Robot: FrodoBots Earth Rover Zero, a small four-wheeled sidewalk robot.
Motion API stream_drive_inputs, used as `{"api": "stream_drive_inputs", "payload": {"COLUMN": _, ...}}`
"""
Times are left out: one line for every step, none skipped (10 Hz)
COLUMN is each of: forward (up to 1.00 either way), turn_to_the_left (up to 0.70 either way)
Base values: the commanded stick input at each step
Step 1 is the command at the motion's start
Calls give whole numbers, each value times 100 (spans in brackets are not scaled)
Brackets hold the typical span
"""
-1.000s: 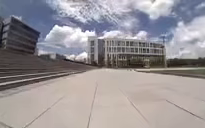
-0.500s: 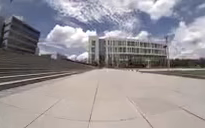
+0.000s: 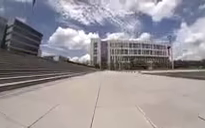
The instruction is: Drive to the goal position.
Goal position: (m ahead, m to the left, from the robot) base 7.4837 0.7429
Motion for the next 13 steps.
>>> {"api": "stream_drive_inputs", "payload": {"forward": 70, "turn_to_the_left": 4}}
{"api": "stream_drive_inputs", "payload": {"forward": 70, "turn_to_the_left": 3}}
{"api": "stream_drive_inputs", "payload": {"forward": 70, "turn_to_the_left": 4}}
{"api": "stream_drive_inputs", "payload": {"forward": 70, "turn_to_the_left": 3}}
{"api": "stream_drive_inputs", "payload": {"forward": 70, "turn_to_the_left": 4}}
{"api": "stream_drive_inputs", "payload": {"forward": 70, "turn_to_the_left": 3}}
{"api": "stream_drive_inputs", "payload": {"forward": 70, "turn_to_the_left": 3}}
{"api": "stream_drive_inputs", "payload": {"forward": 70, "turn_to_the_left": 3}}
{"api": "stream_drive_inputs", "payload": {"forward": 70, "turn_to_the_left": 3}}
{"api": "stream_drive_inputs", "payload": {"forward": 70, "turn_to_the_left": 3}}
{"api": "stream_drive_inputs", "payload": {"forward": 70, "turn_to_the_left": 4}}
{"api": "stream_drive_inputs", "payload": {"forward": 70, "turn_to_the_left": 5}}
{"api": "stream_drive_inputs", "payload": {"forward": 70, "turn_to_the_left": 4}}
